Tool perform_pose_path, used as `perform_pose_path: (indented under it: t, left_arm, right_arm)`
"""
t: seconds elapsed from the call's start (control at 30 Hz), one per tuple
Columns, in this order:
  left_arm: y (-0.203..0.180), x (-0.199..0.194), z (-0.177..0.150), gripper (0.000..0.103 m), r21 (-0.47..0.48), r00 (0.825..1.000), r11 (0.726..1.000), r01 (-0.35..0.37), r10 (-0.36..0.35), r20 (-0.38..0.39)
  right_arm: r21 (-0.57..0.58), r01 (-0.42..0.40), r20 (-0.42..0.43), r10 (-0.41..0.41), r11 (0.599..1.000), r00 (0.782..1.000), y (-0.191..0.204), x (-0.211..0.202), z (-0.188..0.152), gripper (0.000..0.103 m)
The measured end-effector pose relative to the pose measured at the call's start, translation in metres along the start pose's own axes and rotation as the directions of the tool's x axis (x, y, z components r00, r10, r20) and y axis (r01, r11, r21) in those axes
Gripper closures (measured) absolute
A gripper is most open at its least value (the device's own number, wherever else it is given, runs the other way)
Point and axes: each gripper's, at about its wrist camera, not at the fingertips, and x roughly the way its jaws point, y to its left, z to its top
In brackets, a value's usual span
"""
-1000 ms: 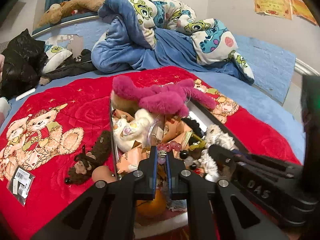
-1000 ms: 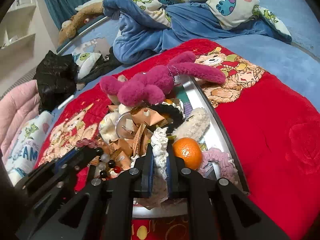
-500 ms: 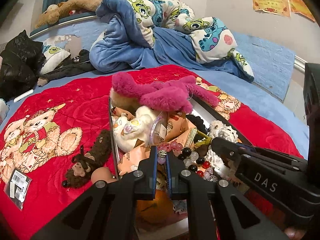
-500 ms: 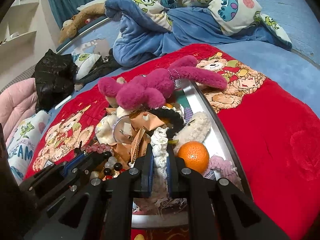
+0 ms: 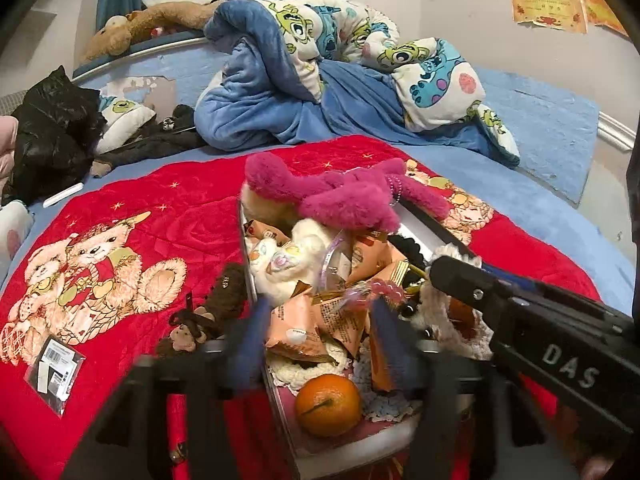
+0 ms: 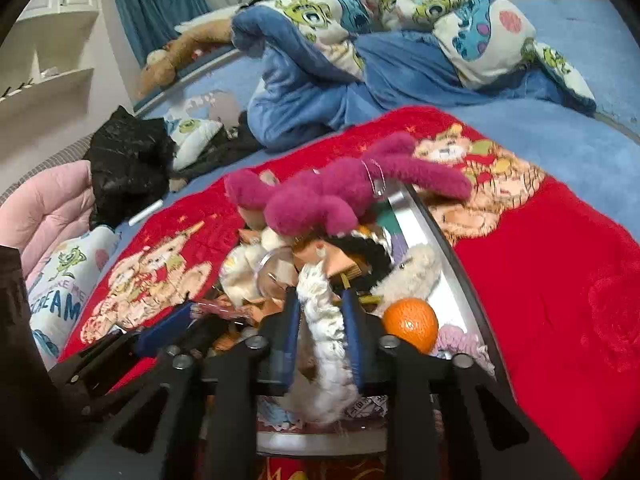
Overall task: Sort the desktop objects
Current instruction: 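Open the left tool over the tray while the right tool releases the scrunchie into it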
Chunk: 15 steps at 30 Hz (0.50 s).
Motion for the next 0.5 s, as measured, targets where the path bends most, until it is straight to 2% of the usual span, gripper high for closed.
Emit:
perform_pose_path:
  t: [0.03, 0.1, 0.17, 0.2, 0.23, 0.5]
  left_arm:
    - [0.0, -0.001, 0.0, 0.014, 0.0, 1.0, 1.0, 0.004, -0.004, 0.002]
    - [0.0, -0.005, 0.0, 0.001, 0.008, 1.0, 1.0, -0.004, 0.004, 0.016]
    - [0.0, -0.008, 0.0, 0.001, 0.006, 0.999, 0.999, -0.036, 0.036, 0.037]
    - [0.0, -0.009, 0.0, 0.0, 0.007, 0.998, 0.999, -0.048, 0.048, 0.04]
    - [0.001, -0.009, 0.0, 0.0, 0.007, 0.998, 0.999, -0.051, 0.051, 0.041]
    - [0.006, -0.013, 0.0, 0.0, -0.013, 0.996, 0.997, -0.074, 0.075, 0.054]
  right_arm:
    - [0.002, -0.004, 0.006, 0.004, 1.0, 1.0, 0.001, -0.002, 0.001, 0.062]
    - [0.005, -0.019, 0.013, 0.019, 1.0, 1.0, 0.002, -0.006, 0.002, 0.04]
    - [0.005, -0.013, 0.028, 0.013, 1.0, 1.0, 0.002, -0.009, 0.003, 0.023]
    - [0.006, -0.008, 0.035, 0.008, 1.0, 0.999, 0.002, -0.01, 0.003, 0.003]
    - [0.009, 0.0, 0.048, 0.0, 1.0, 0.999, 0.001, -0.012, 0.004, 0.0]
    - [0.11, 0.003, 0.085, -0.013, 0.994, 0.996, -0.018, -0.02, 0.008, 0.0]
